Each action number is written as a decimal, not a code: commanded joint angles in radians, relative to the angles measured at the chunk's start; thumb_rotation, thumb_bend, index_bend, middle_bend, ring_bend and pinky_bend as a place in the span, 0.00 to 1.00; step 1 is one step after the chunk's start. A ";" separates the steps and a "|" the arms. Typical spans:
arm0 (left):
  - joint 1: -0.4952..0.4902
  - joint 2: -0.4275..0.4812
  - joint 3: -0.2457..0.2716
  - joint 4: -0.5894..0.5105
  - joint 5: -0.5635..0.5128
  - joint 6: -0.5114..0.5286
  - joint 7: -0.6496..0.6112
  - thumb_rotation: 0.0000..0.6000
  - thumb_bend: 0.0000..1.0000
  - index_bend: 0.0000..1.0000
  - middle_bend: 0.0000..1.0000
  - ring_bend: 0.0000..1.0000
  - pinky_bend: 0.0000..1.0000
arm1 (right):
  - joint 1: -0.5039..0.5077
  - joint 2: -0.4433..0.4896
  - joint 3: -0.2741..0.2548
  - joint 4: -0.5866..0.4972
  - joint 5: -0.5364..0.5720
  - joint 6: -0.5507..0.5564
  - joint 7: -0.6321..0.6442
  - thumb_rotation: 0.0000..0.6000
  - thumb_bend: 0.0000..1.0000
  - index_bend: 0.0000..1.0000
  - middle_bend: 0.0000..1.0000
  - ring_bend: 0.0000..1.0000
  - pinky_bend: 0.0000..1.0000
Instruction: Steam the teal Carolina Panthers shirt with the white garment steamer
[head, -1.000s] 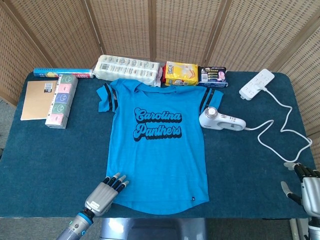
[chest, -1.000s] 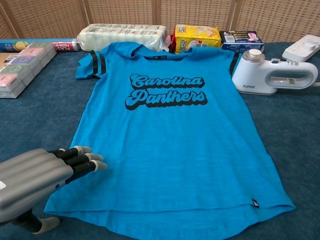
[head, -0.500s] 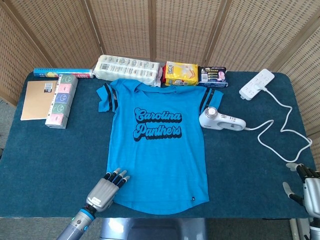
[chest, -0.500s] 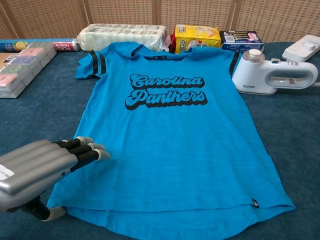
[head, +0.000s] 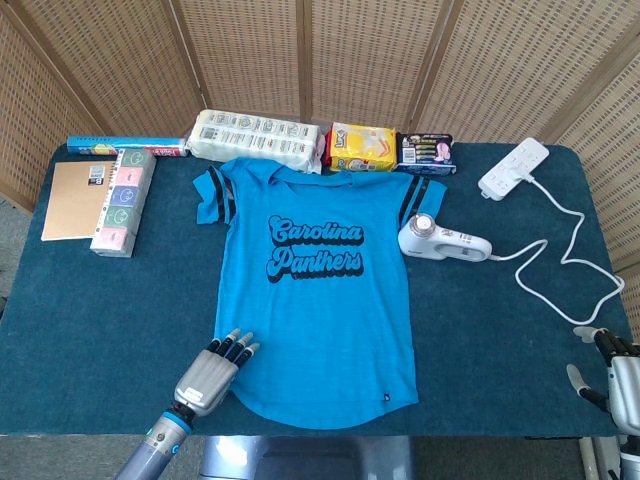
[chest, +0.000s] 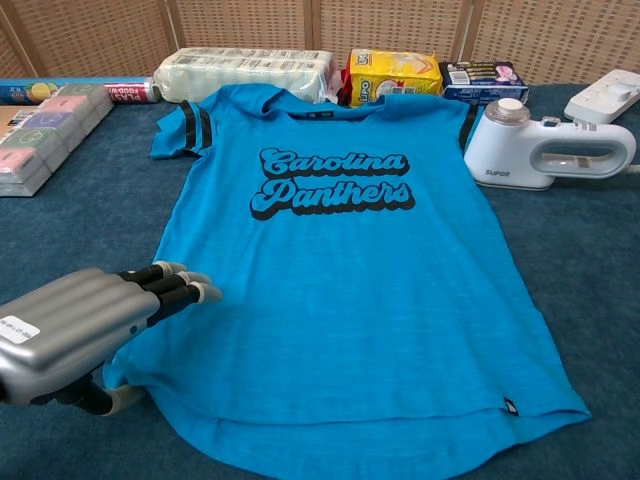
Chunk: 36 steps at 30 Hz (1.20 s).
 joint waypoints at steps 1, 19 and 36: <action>-0.006 -0.009 -0.013 0.013 -0.008 0.004 -0.010 0.95 0.34 0.11 0.13 0.12 0.27 | 0.000 0.000 0.001 -0.001 0.000 0.001 -0.001 1.00 0.33 0.32 0.40 0.45 0.47; -0.070 -0.009 -0.034 0.047 -0.015 -0.040 -0.023 0.98 0.50 0.60 0.58 0.38 0.31 | 0.051 0.031 0.037 -0.073 -0.018 -0.033 -0.031 1.00 0.33 0.32 0.41 0.47 0.52; -0.094 0.050 0.002 -0.003 0.037 -0.040 -0.062 1.00 0.49 0.63 0.62 0.48 0.44 | 0.275 0.070 0.152 -0.270 0.069 -0.299 -0.061 1.00 0.32 0.32 0.40 0.45 0.51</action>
